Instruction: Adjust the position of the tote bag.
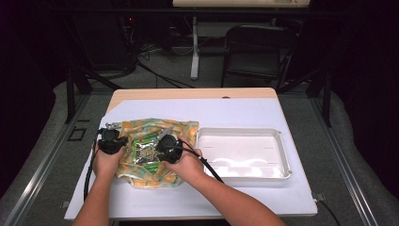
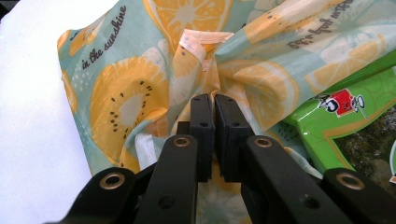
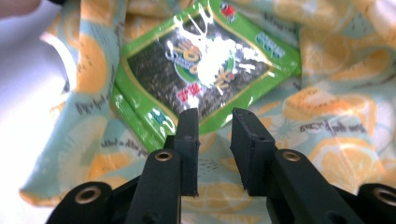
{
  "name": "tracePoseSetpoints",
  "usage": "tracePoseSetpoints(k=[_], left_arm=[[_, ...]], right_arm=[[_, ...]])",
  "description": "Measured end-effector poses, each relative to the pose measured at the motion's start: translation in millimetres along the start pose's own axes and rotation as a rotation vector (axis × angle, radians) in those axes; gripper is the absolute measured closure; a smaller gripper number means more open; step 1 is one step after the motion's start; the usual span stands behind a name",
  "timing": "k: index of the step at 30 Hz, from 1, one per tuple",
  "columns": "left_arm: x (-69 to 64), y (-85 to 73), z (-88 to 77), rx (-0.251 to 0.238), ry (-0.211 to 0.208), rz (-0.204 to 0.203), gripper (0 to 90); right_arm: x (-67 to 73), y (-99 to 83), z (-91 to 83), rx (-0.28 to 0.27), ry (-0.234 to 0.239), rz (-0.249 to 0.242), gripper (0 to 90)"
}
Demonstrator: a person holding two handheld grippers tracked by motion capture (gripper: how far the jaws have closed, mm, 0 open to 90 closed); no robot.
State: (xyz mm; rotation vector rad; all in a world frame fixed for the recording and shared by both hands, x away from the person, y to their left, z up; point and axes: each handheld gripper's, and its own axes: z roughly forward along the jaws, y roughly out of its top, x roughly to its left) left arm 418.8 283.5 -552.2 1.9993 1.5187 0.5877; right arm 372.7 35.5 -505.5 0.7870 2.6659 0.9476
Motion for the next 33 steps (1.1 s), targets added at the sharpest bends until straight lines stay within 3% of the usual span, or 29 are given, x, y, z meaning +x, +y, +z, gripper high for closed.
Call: tracePoseSetpoints(k=[9,18,25,29,33], left_arm=[[-0.5,-0.5,0.4,0.002,0.006,0.001,86.4],[-0.3,-1.0,0.5,0.004,0.011,0.003,86.4],[0.5,-2.0,0.5,0.0,0.01,-0.006,85.8],[-0.8,-0.4,-6.1,-0.023,-0.004,-0.003,81.6],[-2.2,2.1,-16.4,-0.061,-0.013,-0.001,72.0]], right_arm=[[2.4,-16.8,8.3,0.052,0.006,0.005,72.9],[5.9,-30.6,9.2,0.072,0.008,-0.002,73.1],[5.1,-46.8,4.7,0.038,0.023,0.044,73.2],[4.5,-49.2,6.7,0.038,0.025,0.056,72.9],[5.7,-49.8,9.5,0.024,0.02,0.061,72.7]])
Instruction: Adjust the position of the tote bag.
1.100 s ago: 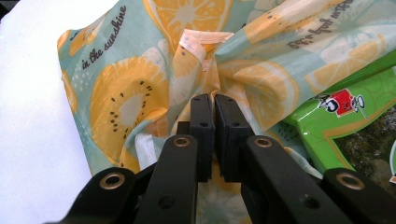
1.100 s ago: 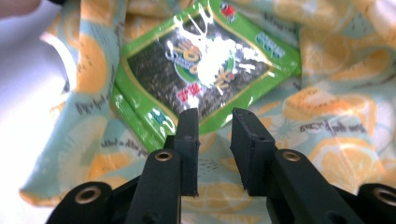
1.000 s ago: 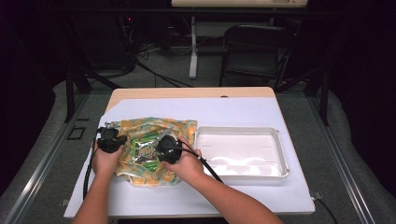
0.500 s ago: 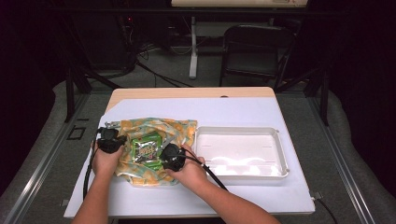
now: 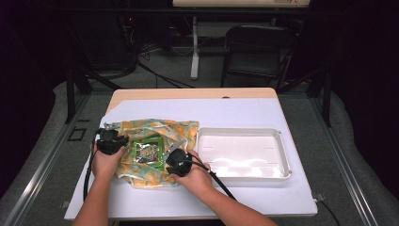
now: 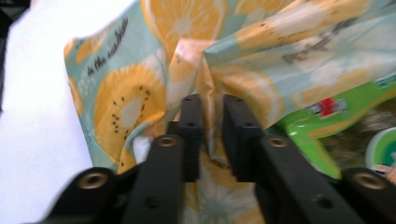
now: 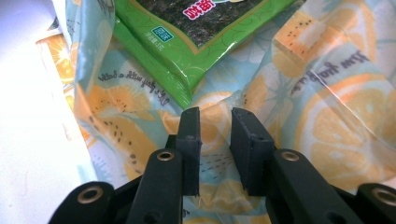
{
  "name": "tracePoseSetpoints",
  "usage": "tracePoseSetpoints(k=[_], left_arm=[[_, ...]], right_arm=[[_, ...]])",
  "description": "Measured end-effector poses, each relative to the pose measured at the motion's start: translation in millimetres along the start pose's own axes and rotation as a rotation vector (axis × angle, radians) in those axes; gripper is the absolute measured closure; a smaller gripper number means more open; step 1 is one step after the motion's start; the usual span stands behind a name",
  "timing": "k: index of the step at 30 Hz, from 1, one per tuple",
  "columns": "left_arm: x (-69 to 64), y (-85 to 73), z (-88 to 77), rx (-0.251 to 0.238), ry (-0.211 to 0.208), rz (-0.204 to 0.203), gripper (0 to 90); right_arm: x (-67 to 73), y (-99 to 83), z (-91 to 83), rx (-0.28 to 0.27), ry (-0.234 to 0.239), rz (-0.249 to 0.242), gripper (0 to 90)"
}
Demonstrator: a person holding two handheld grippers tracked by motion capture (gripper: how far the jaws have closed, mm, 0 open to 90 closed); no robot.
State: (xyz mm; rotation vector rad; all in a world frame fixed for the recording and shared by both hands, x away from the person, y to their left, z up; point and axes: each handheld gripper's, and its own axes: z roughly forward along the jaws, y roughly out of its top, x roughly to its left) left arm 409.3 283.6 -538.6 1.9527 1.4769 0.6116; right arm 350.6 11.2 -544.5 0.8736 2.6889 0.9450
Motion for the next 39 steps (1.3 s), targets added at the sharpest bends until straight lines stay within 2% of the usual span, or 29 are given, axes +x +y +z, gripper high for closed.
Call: tracePoseSetpoints(k=[2,5,6,9,12,13,15,17,19,20,21,23,26,30,31,33,34,39], left_arm=[[-1.3,2.1,-8.4,-0.035,-0.004,-0.001,66.2],[-2.3,4.6,-25.3,-0.078,-0.01,-0.009,62.8],[-2.3,4.6,-25.3,-0.078,-0.01,-0.009,62.3],[-4.0,4.3,-39.1,-0.101,-0.016,-0.014,61.6],[-10.3,0.8,-53.3,-0.111,-0.023,-0.018,61.7],[-10.3,0.8,-53.3,-0.111,-0.023,-0.018,61.7],[-16.1,-1.6,-62.7,-0.13,-0.014,-0.002,61.7],[-22.9,-4.6,-73.4,-0.151,-0.029,0.0,63.8],[-26.4,-6.3,-77.6,-0.152,-0.038,0.008,68.7],[-32.8,-9.3,-82.4,-0.143,-0.054,0.025,70.1],[-32.8,-9.3,-82.4,-0.143,-0.054,0.025,71.0],[-43.5,-14.6,-85.3,-0.128,-0.062,0.052,71.9],[-49.0,-18.7,-84.3,-0.108,-0.069,0.068,72.5],[-51.6,-28.9,-76.9,-0.052,-0.091,0.064,74.9],[-51.1,-34.6,-74.3,-0.023,-0.096,0.06,77.5],[-51.1,-37.1,-73.7,-0.011,-0.097,0.068,77.9],[-52.2,-41.8,-73.6,0.005,-0.104,0.071,78.5],[-56.7,-50.1,-77.0,0.026,-0.127,0.089,78.9]], right_arm=[[0.1,0.1,0.7,0.012,-0.001,-0.02,72.6],[0.4,-1.1,1.7,0.0,-0.001,-0.015,71.8],[0.5,-1.4,1.9,-0.006,0.0,-0.008,71.6],[-0.8,-1.6,1.0,-0.015,0.008,-0.008,70.5],[-2.0,-0.7,-2.6,-0.039,0.02,-0.01,67.7],[-2.0,-0.7,-2.6,-0.039,0.02,-0.01,67.7],[-2.2,0.3,-5.9,-0.065,0.03,-0.002,66.3],[-1.9,1.1,-11.7,-0.109,0.038,0.003,65.4],[-2.9,1.9,-16.1,-0.122,0.04,-0.008,64.5],[-3.2,1.9,-17.8,-0.136,0.04,-0.004,64.3],[-3.2,1.9,-17.8,-0.136,0.04,-0.004,64.3],[-5.6,3.1,-21.4,-0.159,0.058,0.0,64.1],[-6.5,3.5,-23.4,-0.191,0.079,0.017,64.1],[-6.0,5.6,-22.6,-0.201,0.092,0.016,63.9],[-4.5,7.8,-22.1,-0.198,0.096,0.004,63.8],[-2.9,8.6,-21.9,-0.203,0.092,0.007,63.7],[-2.5,10.3,-23.5,-0.192,0.092,-0.014,63.7],[-1.7,9.2,-26.4,-0.166,0.085,-0.04,63.1]])
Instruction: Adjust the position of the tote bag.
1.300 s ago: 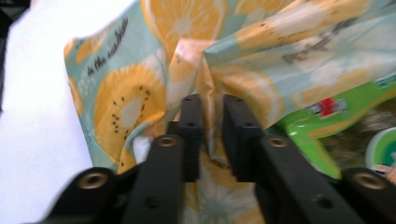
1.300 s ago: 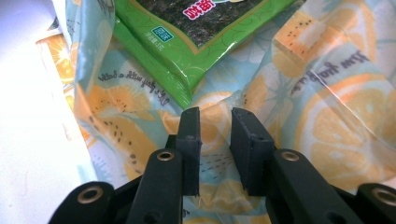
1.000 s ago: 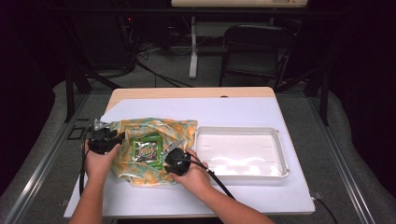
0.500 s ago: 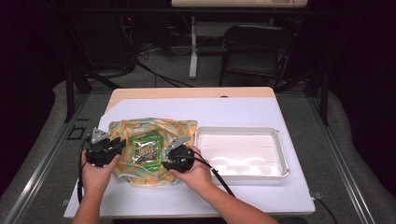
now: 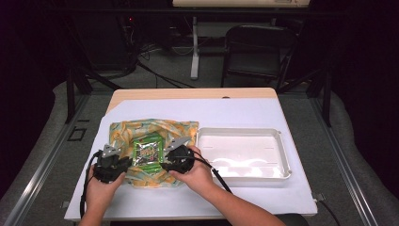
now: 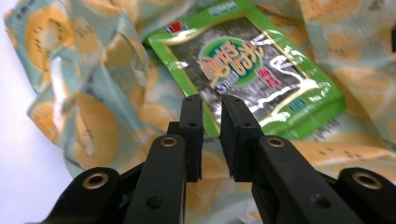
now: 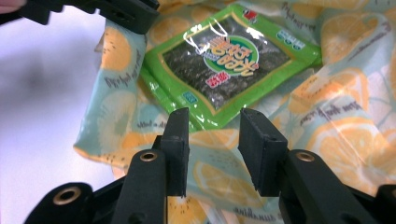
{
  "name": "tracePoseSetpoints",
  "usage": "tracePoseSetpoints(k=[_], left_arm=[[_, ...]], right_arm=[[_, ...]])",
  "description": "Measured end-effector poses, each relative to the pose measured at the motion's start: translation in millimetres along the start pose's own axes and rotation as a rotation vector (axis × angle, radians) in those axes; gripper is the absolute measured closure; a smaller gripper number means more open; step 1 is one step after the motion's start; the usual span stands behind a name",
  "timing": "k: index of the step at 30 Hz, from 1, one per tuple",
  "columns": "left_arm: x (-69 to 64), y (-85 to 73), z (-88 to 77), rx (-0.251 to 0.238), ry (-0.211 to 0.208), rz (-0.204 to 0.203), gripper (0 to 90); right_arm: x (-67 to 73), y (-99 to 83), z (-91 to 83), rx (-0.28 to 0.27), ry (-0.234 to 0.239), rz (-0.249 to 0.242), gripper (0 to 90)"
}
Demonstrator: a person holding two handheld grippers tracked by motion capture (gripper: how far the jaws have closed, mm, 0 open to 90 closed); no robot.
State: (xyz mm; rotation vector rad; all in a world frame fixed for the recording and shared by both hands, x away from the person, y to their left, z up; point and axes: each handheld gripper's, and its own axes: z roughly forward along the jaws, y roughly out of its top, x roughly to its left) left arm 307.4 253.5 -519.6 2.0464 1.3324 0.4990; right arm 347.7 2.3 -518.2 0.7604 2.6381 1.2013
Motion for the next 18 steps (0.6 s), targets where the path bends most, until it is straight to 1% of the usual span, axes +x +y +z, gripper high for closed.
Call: tracePoseSetpoints(k=[1,2,7,8,9,12,16,17,18], left_arm=[[-1.6,-1.9,-0.7,0.008,0.001,0.008,78.9],[-3.1,-4.5,-1.5,0.013,0.002,0.015,78.9],[-5.1,-11.0,-3.5,0.031,-0.005,0.026,78.9],[-5.6,-12.6,-3.8,0.035,-0.008,0.027,78.9],[-6.7,-15.4,-4.3,0.043,-0.001,0.036,78.9],[-6.5,-19.2,-5.0,0.054,-0.002,0.044,78.9],[-3.0,-25.4,-6.4,0.069,0.0,0.032,78.8],[-1.7,-26.5,-6.8,0.068,0.002,0.034,79.0],[-0.1,-28.5,-7.5,0.072,0.0,0.024,79.0]], right_arm=[[0.7,-0.8,0.1,-0.002,0.0,0.0,63.0],[1.4,-1.7,-0.2,0.008,0.001,-0.007,62.9],[5.4,-6.7,1.4,0.015,0.005,-0.016,62.7],[5.3,-7.3,1.2,0.021,0.008,-0.024,62.6],[5.8,-9.1,1.5,0.024,0.007,-0.023,62.5],[6.3,-10.8,1.8,0.031,0.006,-0.021,62.4],[7.2,-14.3,4.3,0.044,0.009,-0.025,62.2],[8.0,-15.4,5.5,0.056,0.008,-0.029,62.2],[8.4,-16.1,6.3,0.053,0.006,-0.029,62.2]])
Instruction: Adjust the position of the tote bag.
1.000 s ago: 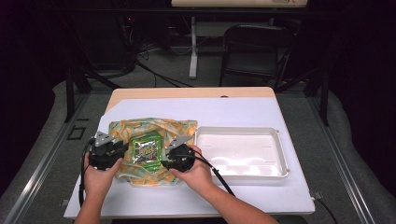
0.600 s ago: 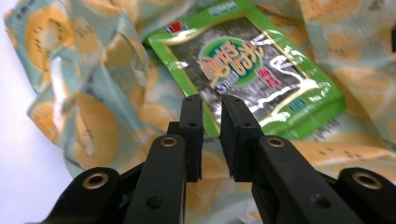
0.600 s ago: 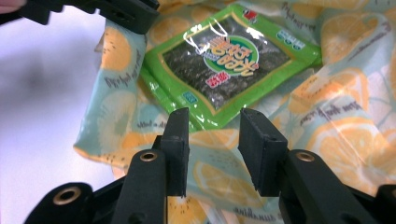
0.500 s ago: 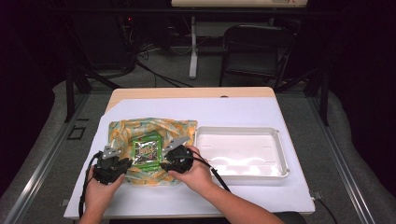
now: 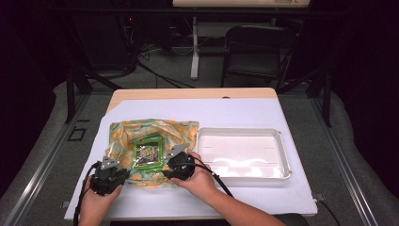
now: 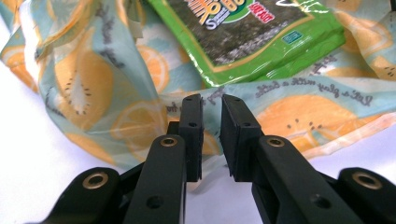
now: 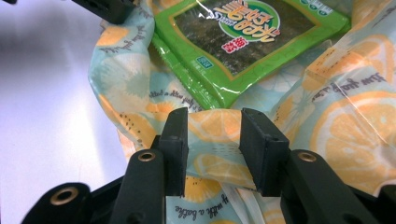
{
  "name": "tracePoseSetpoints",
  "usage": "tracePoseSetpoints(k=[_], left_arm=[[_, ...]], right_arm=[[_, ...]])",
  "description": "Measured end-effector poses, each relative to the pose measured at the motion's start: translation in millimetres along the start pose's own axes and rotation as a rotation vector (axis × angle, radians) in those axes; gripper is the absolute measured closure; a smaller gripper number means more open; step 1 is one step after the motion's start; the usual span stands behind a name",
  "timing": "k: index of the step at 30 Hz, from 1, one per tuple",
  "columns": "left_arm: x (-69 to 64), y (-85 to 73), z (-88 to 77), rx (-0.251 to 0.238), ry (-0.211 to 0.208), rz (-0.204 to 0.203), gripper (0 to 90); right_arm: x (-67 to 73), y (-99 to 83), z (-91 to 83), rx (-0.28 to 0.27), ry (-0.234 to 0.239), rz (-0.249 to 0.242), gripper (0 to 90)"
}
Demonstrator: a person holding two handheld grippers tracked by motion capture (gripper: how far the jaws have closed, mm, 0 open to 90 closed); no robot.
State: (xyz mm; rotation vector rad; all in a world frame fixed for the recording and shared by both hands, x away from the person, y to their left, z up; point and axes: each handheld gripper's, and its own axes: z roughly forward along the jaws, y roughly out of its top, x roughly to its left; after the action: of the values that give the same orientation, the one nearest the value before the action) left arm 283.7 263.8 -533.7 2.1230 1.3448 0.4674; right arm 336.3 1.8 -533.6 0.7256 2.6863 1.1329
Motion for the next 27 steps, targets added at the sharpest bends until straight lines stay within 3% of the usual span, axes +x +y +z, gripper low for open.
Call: tracePoseSetpoints(k=[16,20,27], left_arm=[[4.2,-6.4,8.9,0.079,-0.001,-0.019,79.6],[4.6,-6.8,8.2,0.073,0.004,-0.028,79.4],[2.4,1.4,-6.5,-0.018,0.016,-0.026,78.6]], right_arm=[[-2.0,-6.5,5.5,0.038,0.0,0.001,61.9],[-1.3,-7.7,7.1,0.036,-0.003,0.005,61.8],[-1.0,-8.3,8.3,0.049,0.002,0.0,61.8]])
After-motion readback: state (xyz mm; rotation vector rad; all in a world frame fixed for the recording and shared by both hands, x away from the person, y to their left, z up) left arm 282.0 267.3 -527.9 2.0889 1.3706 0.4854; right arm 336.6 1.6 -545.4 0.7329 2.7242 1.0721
